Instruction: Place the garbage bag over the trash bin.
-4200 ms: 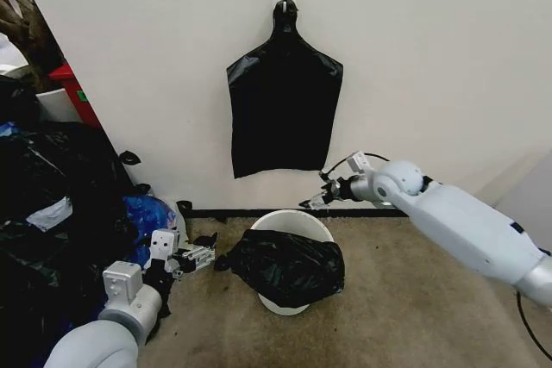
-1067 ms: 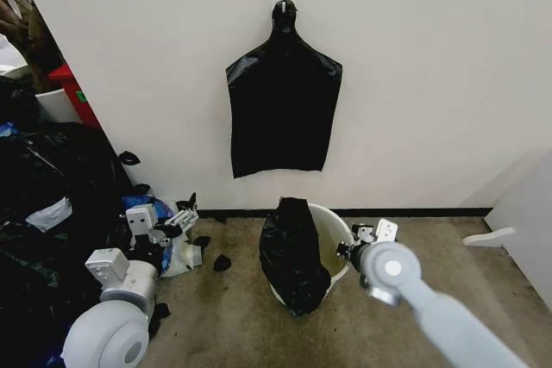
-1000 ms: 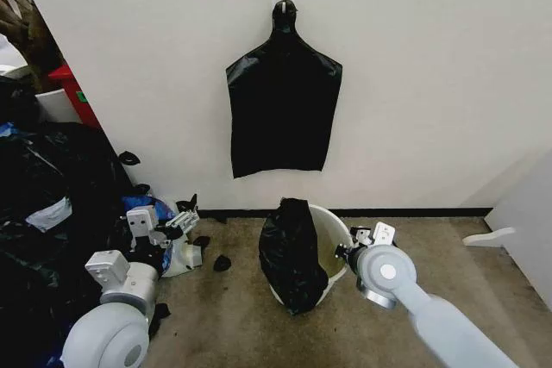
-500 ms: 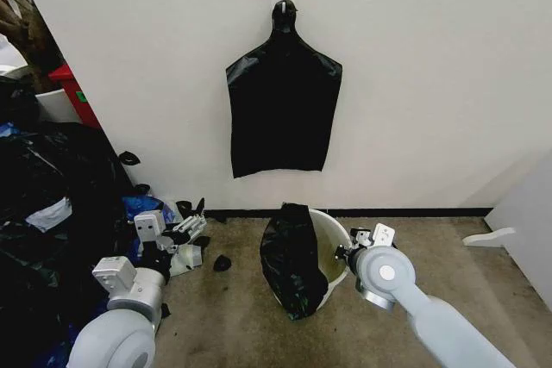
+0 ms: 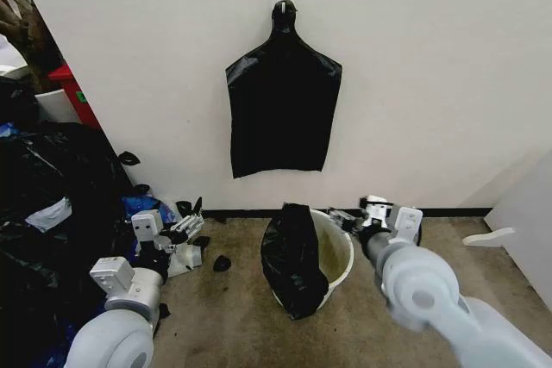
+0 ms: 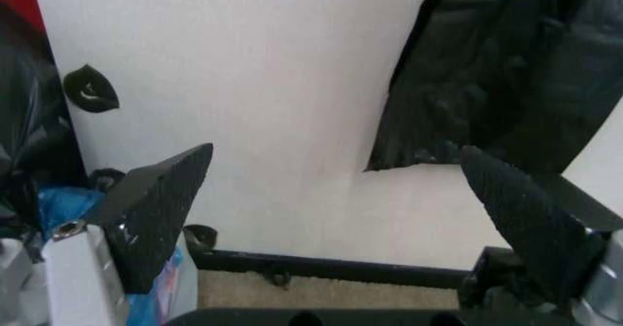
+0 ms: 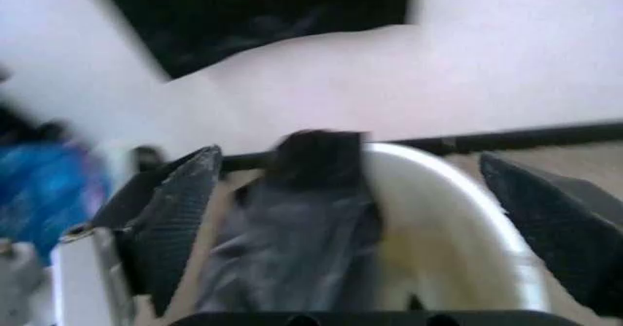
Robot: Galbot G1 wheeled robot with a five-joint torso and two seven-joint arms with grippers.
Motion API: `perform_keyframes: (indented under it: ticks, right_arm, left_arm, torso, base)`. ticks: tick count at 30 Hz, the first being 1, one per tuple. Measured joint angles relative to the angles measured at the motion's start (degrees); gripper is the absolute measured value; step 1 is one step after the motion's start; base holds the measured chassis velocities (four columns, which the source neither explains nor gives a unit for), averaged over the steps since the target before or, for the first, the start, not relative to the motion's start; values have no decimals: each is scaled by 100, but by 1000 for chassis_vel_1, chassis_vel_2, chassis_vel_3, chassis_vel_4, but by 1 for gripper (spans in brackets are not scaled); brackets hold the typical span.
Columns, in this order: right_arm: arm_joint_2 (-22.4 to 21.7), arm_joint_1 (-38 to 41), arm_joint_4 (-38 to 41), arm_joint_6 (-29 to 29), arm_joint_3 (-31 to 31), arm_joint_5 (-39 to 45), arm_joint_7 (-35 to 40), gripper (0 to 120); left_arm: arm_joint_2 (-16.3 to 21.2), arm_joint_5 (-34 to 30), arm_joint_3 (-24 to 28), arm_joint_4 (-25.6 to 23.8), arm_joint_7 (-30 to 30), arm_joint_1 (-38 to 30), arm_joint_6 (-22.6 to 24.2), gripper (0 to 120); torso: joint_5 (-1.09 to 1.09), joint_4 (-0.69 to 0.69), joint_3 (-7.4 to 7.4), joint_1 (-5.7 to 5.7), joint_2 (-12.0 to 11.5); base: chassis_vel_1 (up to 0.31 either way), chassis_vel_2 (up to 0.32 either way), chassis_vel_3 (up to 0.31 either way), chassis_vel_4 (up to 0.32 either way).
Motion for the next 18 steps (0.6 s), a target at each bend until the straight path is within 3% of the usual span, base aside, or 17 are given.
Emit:
perform_keyframes:
  ticks: [5,11,18]
  right_arm:
    - [484,-66,-343,-332,-635,-816,-334,100]
    - [1138,148,-899,-684,-1173,-1199,-96,100]
    - [1295,154,-1393,-819,-1348,-2056,-179,100]
  left_arm:
    - [23,132,264,168,3,-73,-40,100]
    - [-30,329,582,169,1,-6,-69,100]
    - [-65,364,859,-55,-1,126,-69,100]
  torso:
    - [-1,-3,0,0,0]
    - [-2,0,0,0,0]
    - [-1,-2,0,0,0]
  base:
    - [0,0,0,0]
    - [0,0,0,0]
    - [0,0,0,0]
